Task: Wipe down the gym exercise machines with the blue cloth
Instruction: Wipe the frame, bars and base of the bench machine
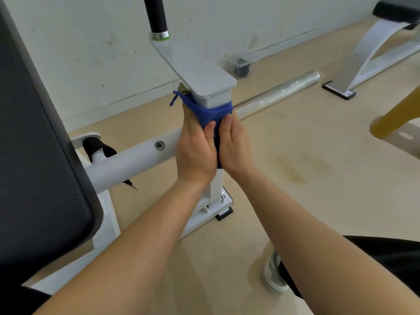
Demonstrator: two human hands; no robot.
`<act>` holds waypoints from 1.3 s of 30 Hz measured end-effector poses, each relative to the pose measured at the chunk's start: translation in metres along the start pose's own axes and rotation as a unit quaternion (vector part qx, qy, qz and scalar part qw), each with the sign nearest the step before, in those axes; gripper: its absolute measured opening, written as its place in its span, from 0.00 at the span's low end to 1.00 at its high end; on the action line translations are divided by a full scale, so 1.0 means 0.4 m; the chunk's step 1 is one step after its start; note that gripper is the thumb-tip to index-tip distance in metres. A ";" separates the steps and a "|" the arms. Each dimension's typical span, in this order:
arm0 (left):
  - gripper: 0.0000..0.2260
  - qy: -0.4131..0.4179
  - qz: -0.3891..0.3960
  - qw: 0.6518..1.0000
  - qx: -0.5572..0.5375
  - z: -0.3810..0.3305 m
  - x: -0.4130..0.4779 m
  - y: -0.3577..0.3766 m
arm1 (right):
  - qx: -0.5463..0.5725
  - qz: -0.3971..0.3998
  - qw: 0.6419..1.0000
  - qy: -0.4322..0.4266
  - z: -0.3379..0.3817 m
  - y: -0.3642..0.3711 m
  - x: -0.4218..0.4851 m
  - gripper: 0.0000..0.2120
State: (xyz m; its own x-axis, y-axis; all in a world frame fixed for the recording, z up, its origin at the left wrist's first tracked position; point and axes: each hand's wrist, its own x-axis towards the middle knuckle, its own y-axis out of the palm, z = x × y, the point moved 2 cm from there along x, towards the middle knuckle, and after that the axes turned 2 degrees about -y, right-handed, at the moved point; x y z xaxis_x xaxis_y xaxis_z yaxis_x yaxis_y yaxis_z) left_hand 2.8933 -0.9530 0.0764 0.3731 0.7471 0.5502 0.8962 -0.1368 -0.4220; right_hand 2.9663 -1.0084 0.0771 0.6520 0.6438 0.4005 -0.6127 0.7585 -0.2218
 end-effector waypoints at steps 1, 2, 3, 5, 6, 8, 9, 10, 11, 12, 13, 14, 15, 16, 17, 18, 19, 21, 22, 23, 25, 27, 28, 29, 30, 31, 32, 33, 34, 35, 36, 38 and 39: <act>0.26 -0.008 0.016 1.000 0.010 0.013 -0.015 0.004 | -0.011 0.006 1.000 0.008 -0.018 0.002 -0.012 0.15; 0.25 -0.023 0.031 0.999 0.022 0.026 -0.031 0.007 | -0.024 0.015 0.999 0.021 -0.034 0.003 -0.025 0.15; 0.23 -0.040 0.043 0.998 0.034 0.039 -0.048 0.010 | -0.034 0.026 0.998 0.035 -0.046 0.002 -0.037 0.15; 0.20 -0.060 0.057 0.996 0.042 0.054 -0.076 0.015 | -0.034 0.042 0.997 0.061 -0.053 0.000 -0.056 0.13; 0.19 -0.068 0.059 0.995 0.040 0.052 -0.079 0.013 | -0.031 0.042 0.996 0.074 -0.051 -0.001 -0.060 0.12; 0.19 -0.083 0.052 0.995 0.017 0.021 -0.059 -0.001 | -0.029 0.030 0.995 0.092 -0.035 -0.002 -0.055 0.13; 0.19 -0.078 0.042 0.996 -0.004 -0.003 -0.041 -0.011 | -0.028 0.020 0.995 0.089 -0.020 -0.003 -0.048 0.14; 0.18 -0.067 0.031 0.997 -0.024 -0.028 -0.020 -0.022 | -0.026 0.011 0.997 0.077 -0.005 -0.006 -0.037 0.15; 0.19 -0.052 0.016 0.998 -0.040 -0.051 0.002 -0.029 | -0.024 0.004 0.998 0.063 0.011 -0.010 -0.024 0.15; 0.20 -0.041 0.005 0.998 -0.050 -0.064 0.019 -0.033 | -0.022 -0.001 0.998 0.051 0.026 -0.017 -0.011 0.15; 0.22 -0.030 -0.002 0.998 -0.054 -0.069 0.028 -0.034 | -0.022 -0.003 0.999 0.040 0.040 -0.025 0.000 0.15; 0.22 -0.023 -0.005 0.998 -0.058 -0.066 0.030 -0.033 | -0.022 -0.005 0.999 0.027 0.051 -0.032 0.011 0.15; 0.22 -0.019 -0.006 0.998 -0.058 -0.059 0.027 -0.029 | -0.024 -0.006 1.000 0.014 0.061 -0.036 0.017 0.15; 0.21 -0.018 -0.007 0.998 -0.053 -0.051 0.023 -0.025 | -0.029 -0.006 1.000 0.005 0.062 -0.036 0.020 0.15; 0.21 -0.021 -0.010 0.999 -0.046 -0.042 0.017 -0.019 | -0.038 -0.005 0.999 0.003 0.058 -0.033 0.018 0.15; 0.21 -0.027 -0.013 0.999 -0.042 -0.034 0.009 -0.013 | -0.045 -0.002 0.999 0.004 0.048 -0.028 0.013 0.15; 0.21 -0.031 -0.013 0.999 -0.038 -0.030 0.002 -0.009 | -0.052 0.002 0.999 0.006 0.035 -0.023 0.007 0.15; 0.21 -0.039 -0.011 0.999 -0.029 -0.021 -0.012 0.003 | -0.067 0.015 0.998 0.015 0.000 -0.016 -0.007 0.15; 0.21 -0.048 -0.010 0.999 -0.020 -0.014 -0.020 0.008 | -0.073 0.023 0.997 0.022 -0.014 -0.015 -0.015 0.16; 0.21 -0.059 -0.008 0.998 -0.011 -0.007 -0.029 0.013 | -0.075 0.029 0.996 0.030 -0.027 -0.014 -0.022 0.16; 0.21 -0.074 -0.003 0.997 0.007 0.012 -0.049 0.021 | -0.074 0.042 0.995 0.044 -0.046 -0.013 -0.036 0.14; 0.21 -0.098 0.007 0.995 0.021 0.030 -0.069 0.028 | -0.084 0.055 0.994 0.053 -0.058 -0.013 -0.046 0.13; 0.20 -0.105 0.013 0.994 0.031 0.039 -0.077 0.031 | -0.090 0.062 0.992 0.058 -0.062 -0.014 -0.050 0.13; 0.19 -0.109 0.018 0.993 0.038 0.043 -0.085 0.032 | -0.095 0.068 0.991 0.063 -0.066 -0.015 -0.054 0.13; 0.18 -0.112 0.021 0.993 0.040 0.045 -0.089 0.031 | -0.099 0.072 0.990 0.068 -0.068 -0.016 -0.057 0.13; 0.17 -0.113 0.022 0.993 0.038 0.042 -0.090 0.028 | -0.103 0.077 0.989 0.073 -0.068 -0.017 -0.058 0.13; 0.17 -0.113 0.020 0.993 0.032 0.036 -0.087 0.023 | -0.104 0.081 0.988 0.079 -0.062 -0.021 -0.058 0.13; 0.17 -0.107 0.017 0.994 0.022 0.025 -0.080 0.015 | -0.103 0.083 0.988 0.083 -0.055 -0.025 -0.053 0.13; 0.18 -0.099 0.016 0.995 0.004 0.010 -0.071 0.006 | -0.100 0.083 0.988 0.085 -0.043 -0.030 -0.048 0.13; 0.18 -0.087 0.012 0.996 -0.017 -0.006 -0.059 -0.002 | -0.096 0.081 0.989 0.082 -0.033 -0.036 -0.040 0.14; 0.18 -0.078 0.006 0.996 -0.034 -0.022 -0.045 -0.007 | -0.092 0.080 0.990 0.074 -0.023 -0.042 -0.032 0.14; 0.19 -0.075 -0.012 0.996 -0.048 -0.043 -0.021 -0.012 | -0.082 0.081 0.992 0.050 -0.012 -0.051 -0.021 0.16; 0.20 -0.075 -0.016 0.996 -0.051 -0.047 -0.015 -0.011 | -0.076 0.080 0.993 0.044 -0.009 -0.053 -0.019 0.17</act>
State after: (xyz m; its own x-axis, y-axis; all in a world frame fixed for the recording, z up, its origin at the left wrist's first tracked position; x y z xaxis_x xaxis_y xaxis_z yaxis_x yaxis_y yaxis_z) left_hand 2.8918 -0.9690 0.0885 0.3106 0.8397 0.4454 0.9296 -0.1706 -0.3266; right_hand 2.9760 -1.0291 0.0755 0.5921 0.7591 0.2706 -0.6416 0.6472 -0.4116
